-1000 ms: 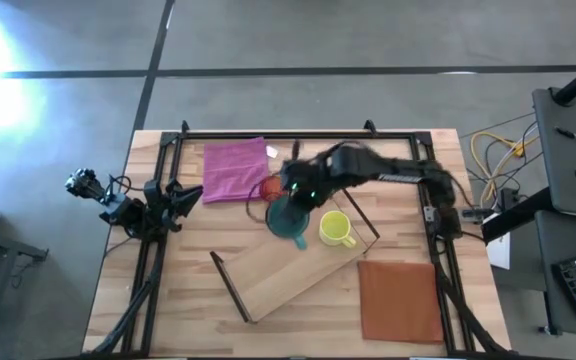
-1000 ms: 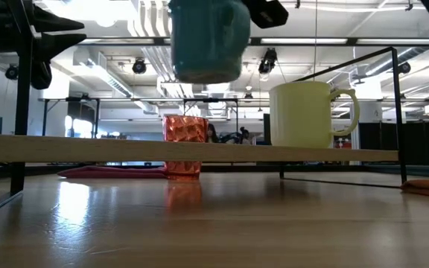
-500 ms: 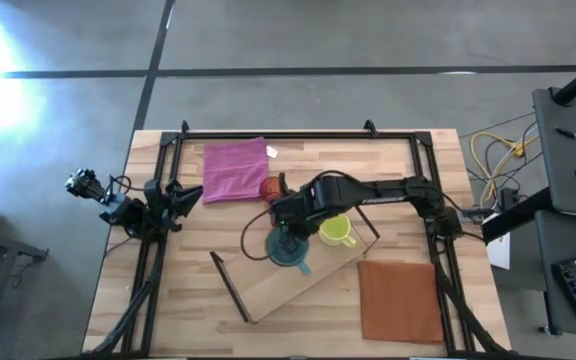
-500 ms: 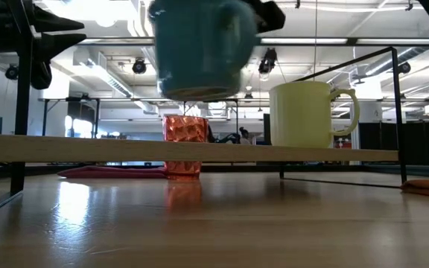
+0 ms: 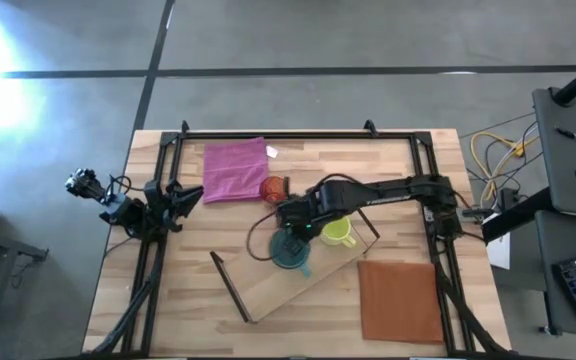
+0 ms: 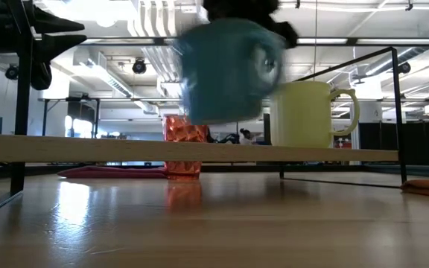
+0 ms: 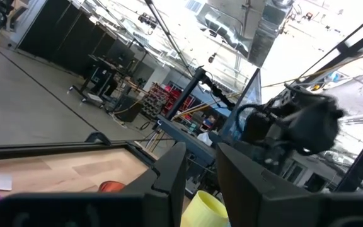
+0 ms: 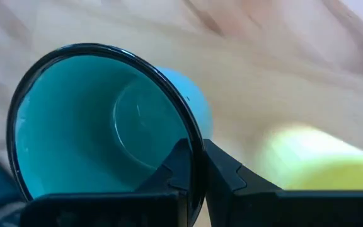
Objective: Stack small to large cups/mugs on shelf
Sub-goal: Put the blue mug on the shelf
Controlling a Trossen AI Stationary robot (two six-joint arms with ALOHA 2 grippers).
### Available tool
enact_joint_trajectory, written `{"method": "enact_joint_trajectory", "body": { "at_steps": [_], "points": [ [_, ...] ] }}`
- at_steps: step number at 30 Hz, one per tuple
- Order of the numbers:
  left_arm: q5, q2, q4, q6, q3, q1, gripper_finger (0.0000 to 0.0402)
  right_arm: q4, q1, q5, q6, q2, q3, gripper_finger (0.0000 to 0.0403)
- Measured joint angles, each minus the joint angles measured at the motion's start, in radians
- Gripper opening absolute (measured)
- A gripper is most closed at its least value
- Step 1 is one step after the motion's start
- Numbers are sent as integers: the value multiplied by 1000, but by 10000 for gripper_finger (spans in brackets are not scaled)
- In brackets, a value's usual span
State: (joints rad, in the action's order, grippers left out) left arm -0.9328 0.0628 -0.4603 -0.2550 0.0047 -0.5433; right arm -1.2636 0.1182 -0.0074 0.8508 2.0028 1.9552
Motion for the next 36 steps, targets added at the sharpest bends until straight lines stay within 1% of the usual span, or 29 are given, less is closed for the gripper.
{"method": "enact_joint_trajectory", "body": {
  "at_steps": [1, 4, 6, 8, 10, 11, 13, 14, 17, 20, 23, 36],
  "points": [
    [0, 0, 0, 0, 0, 0, 73, -5, -4, -1, 1, -21, -38, 13],
    [0, 0, 0, 0, 0, 0, 73, 123, -18, -15, 48, -79, -146, 13],
    [0, 0, -1, 0, 0, 0, 73, 157, -21, -18, 76, -129, -216, 13],
    [0, -1, 0, 0, 0, 0, 73, 180, -22, -16, 90, -169, -268, 13],
    [0, -1, -1, 0, 0, 0, 73, 252, -21, -15, 117, -185, -302, 13],
    [0, -1, 0, 0, 0, 0, 73, 262, -20, -11, 128, -188, -317, 13],
    [-4, -1, -1, 0, 0, 0, 73, 224, -20, -5, 126, -198, -345, 13],
    [-6, -2, -1, 0, 0, 0, 73, 216, -20, -6, 122, -199, -351, 13],
    [-16, -1, -2, 0, 0, 0, 73, 294, -20, 0, 125, -199, -351, 13],
    [-24, -2, -1, 0, 0, 0, 73, 266, -21, 3, 114, -203, -350, 13],
    [-26, -2, -1, 0, 0, 0, 73, 285, -21, 12, 97, -198, -344, 13],
    [-42, -2, -1, 0, 0, 0, 73, 265, -18, 8, 91, -181, -352, 13]
  ]
}}
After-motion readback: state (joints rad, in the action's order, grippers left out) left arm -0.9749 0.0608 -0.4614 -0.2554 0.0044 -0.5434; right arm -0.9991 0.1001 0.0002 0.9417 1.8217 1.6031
